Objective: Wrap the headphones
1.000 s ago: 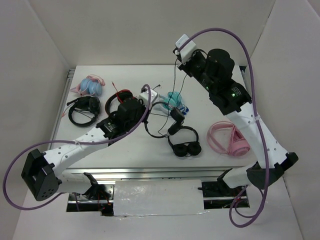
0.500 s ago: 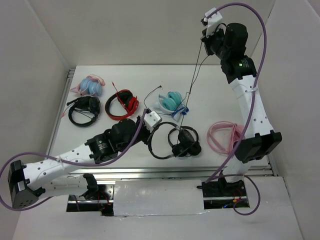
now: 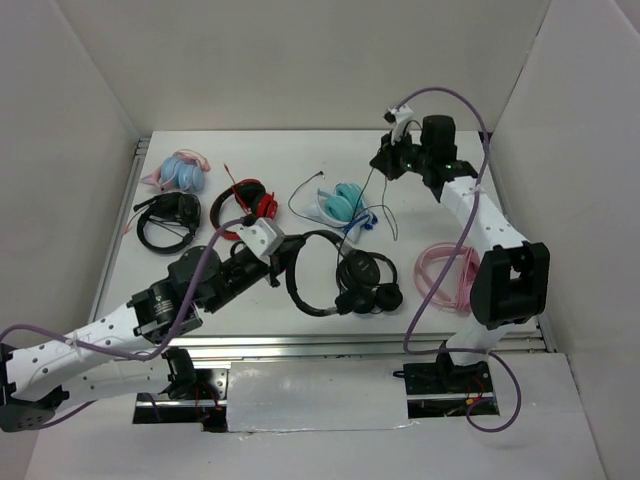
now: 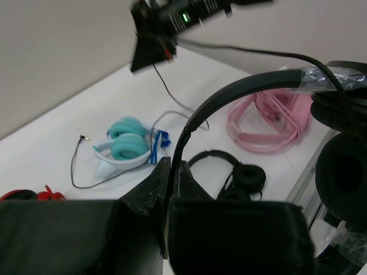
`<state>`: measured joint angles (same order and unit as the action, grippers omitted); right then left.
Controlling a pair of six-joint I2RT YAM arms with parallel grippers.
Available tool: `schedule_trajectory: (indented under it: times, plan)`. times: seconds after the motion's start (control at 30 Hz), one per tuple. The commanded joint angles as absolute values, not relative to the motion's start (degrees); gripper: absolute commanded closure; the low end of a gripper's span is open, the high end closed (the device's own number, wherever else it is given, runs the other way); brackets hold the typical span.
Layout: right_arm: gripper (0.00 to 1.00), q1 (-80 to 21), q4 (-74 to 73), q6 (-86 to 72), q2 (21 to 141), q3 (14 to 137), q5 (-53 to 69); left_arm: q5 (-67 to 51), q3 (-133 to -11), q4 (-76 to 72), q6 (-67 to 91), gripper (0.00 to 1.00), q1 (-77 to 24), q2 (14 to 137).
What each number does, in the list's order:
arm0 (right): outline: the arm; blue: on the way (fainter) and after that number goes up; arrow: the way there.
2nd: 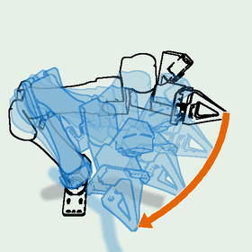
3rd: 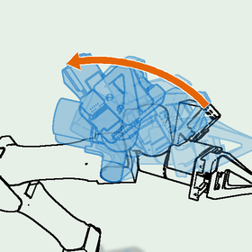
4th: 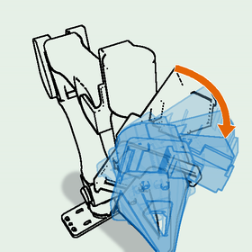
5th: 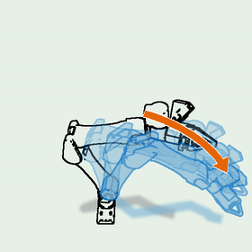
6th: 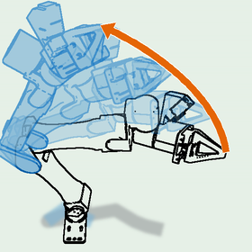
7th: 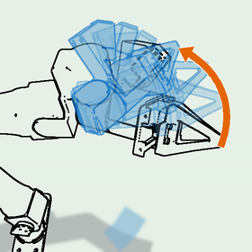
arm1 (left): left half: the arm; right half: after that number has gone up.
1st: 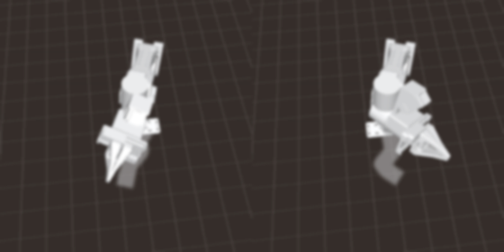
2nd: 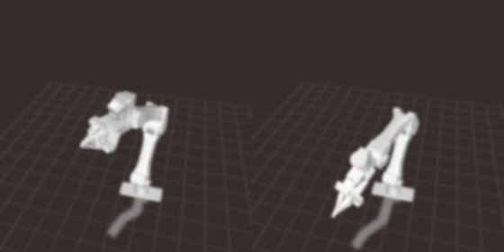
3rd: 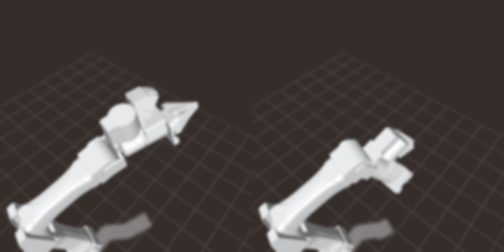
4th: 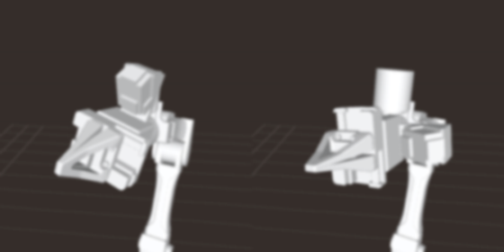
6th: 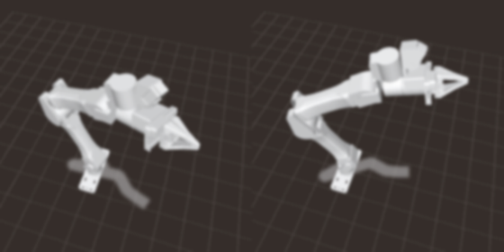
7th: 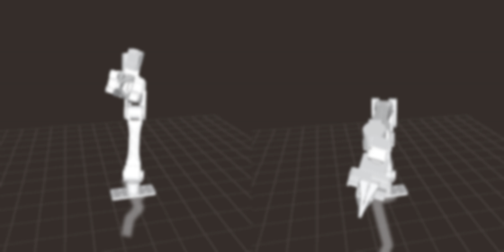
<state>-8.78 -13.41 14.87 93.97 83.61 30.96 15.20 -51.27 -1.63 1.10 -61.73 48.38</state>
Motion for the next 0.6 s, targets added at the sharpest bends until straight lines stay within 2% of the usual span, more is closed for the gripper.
schedule_trajectory:
  times: [0.0, 0.07, 0.2, 0.23, 0.3, 0.33, 0.47, 0.57]
  plan:
    - [1.00, -10.10, 2.26, 5.38, 90.96, 77.37, 39.89, 19.32, -56.68, -10.46, 1.67, 1.00, -61.88, 45.62]
    - [1.00, -10.89, 5.25, 3.52, 91.67, 74.72, 39.21, 21.17, -59.74, -10.64, 3.16, 1.00, -61.87, 45.00]
    - [1.00, -13.79, 8.61, 0.53, 91.41, 66.30, 36.30, 33.19, -64.15, -11.86, 5.88, 1.00, -61.87, 45.35]
    - [1.00, -15.45, 9.31, 0.27, 90.28, 64.62, 35.43, 40.53, -67.03, -11.69, 7.11, 1.00, -61.87, 45.96]
    - [1.00, -17.39, 11.59, 0.09, 88.60, 59.17, 32.71, 48.04, -69.86, -12.04, 6.77, 1.00, -61.79, 48.67]
    - [1.00, -18.53, 12.38, -1.74, 86.77, 57.58, 31.74, 53.82, -72.31, -12.74, 4.68, 1.00, -61.79, 49.74]
    - [1.00, -25.83, 15.46, -4.56, 79.65, 47.50, 24.72, 65.11, -78.04, -14.85, 1.41, 1.00, -60.74, 57.63]
    - [1.00, -31.10, 16.43, -6.06, 69.04, 41.85, 14.97, 71.80, -82.07, -13.47, 2.71, 1.00, -56.88, 62.48]
